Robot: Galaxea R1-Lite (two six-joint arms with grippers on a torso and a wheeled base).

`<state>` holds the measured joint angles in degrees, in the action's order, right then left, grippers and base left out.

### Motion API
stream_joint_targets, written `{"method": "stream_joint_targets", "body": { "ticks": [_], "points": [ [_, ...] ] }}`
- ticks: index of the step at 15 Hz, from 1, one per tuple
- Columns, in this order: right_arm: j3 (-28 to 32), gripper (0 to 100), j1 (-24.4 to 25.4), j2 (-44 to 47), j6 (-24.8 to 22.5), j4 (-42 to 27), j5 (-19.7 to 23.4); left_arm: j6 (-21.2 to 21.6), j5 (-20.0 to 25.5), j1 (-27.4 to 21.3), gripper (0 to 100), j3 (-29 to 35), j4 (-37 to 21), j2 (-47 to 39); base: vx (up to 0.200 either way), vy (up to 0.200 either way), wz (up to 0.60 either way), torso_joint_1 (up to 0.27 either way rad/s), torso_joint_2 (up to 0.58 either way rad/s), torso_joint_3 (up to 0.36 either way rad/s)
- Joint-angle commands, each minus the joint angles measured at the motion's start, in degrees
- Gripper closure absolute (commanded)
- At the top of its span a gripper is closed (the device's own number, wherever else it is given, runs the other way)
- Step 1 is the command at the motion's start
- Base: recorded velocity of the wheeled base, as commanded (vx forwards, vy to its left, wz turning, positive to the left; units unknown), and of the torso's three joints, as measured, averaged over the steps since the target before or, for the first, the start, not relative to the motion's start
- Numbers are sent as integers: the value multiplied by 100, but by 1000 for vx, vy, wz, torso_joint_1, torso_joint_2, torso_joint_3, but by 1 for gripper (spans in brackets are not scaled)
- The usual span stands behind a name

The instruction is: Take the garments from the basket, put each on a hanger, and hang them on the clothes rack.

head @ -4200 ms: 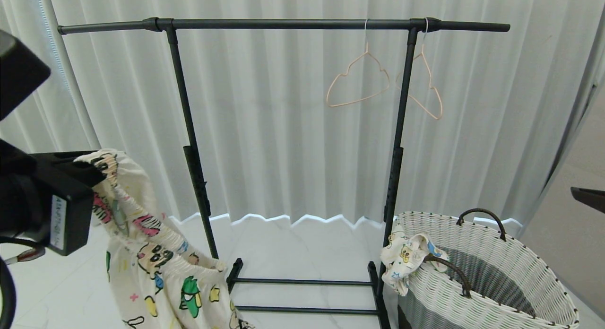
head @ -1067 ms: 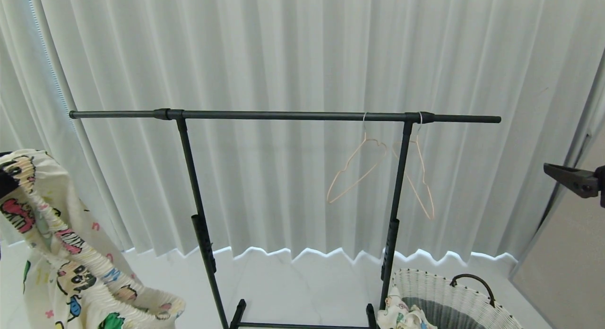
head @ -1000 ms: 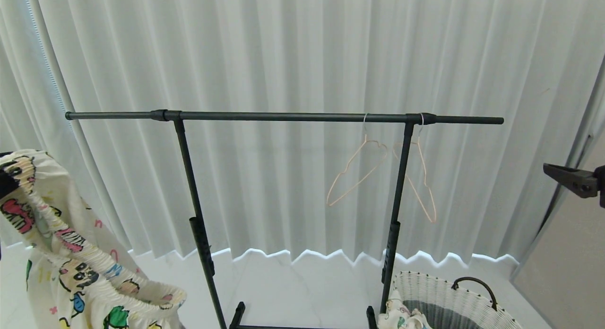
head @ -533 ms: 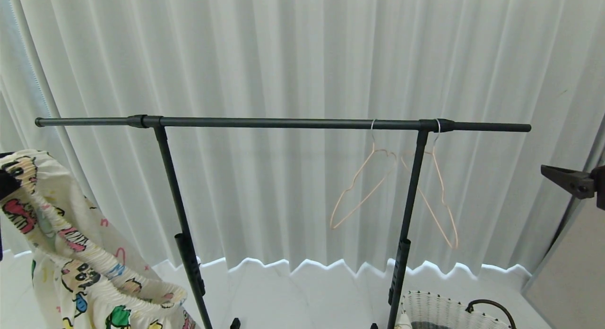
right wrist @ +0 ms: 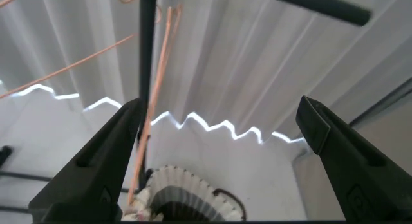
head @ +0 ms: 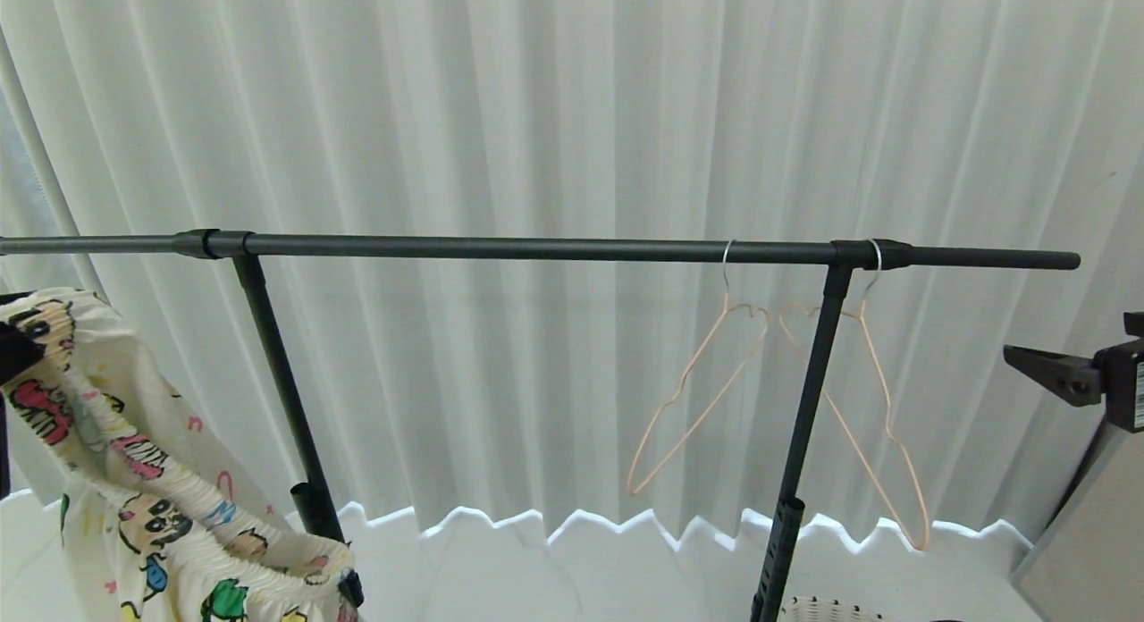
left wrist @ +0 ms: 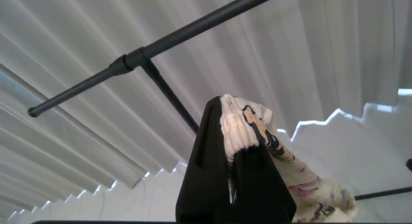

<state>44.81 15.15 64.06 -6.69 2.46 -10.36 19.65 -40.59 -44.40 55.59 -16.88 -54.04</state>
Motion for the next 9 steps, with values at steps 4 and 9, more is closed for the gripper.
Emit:
{"method": "stream_joint_targets", "body": {
  "ticks": [4,9],
  "points": [
    [-8,0,5,256,283,-378,192,21,-10,10,100,101,27,-63,0,0,0,0,0,0],
    [230,0,5,1407,986,-343,201,92,-10,10,100,224,256,-247,0,0,0,0,0,0]
  ]
}}
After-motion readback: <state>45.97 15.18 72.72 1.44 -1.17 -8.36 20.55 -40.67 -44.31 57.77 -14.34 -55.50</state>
